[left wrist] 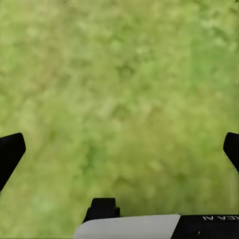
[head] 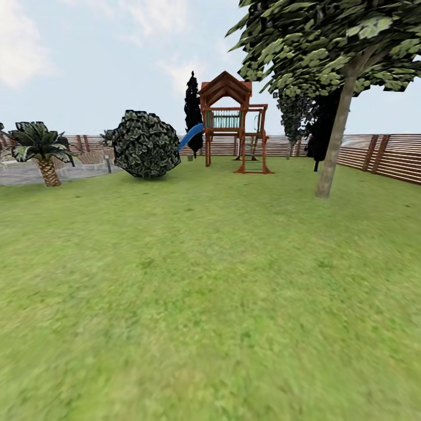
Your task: Take the three Easter eggs out of the wicker basket on the lawn in the garden, then place them on the lawn next to a single tree (choose any tree) so that all three eggs are next to the same tree and none are left in the basket.
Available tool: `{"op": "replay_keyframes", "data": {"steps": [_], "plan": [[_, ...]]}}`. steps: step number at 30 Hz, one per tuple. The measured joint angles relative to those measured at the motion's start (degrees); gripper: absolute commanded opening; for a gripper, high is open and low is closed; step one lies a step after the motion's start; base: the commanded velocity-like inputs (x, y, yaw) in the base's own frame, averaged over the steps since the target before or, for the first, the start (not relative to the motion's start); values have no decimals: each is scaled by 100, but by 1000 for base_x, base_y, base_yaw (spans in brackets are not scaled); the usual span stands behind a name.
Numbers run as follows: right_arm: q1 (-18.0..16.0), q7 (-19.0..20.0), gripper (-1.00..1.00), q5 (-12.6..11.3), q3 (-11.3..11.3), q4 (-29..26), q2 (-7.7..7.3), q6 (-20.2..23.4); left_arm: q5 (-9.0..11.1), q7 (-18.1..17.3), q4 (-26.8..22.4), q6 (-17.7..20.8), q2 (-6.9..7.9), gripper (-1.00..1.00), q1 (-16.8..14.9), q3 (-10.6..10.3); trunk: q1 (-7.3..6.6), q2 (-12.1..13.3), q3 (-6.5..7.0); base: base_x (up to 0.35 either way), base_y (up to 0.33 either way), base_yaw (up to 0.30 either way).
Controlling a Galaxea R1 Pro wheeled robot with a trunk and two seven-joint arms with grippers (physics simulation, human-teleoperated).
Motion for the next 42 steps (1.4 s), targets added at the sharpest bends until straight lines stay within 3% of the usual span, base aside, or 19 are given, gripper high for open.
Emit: {"op": "replay_keyframes", "data": {"steps": [42], "plan": [[0,-8,100,-3,0,-24,9,-9,-8,-2,1,0,0,100,0,-7,0,0,-42,335,-2,0]]}}
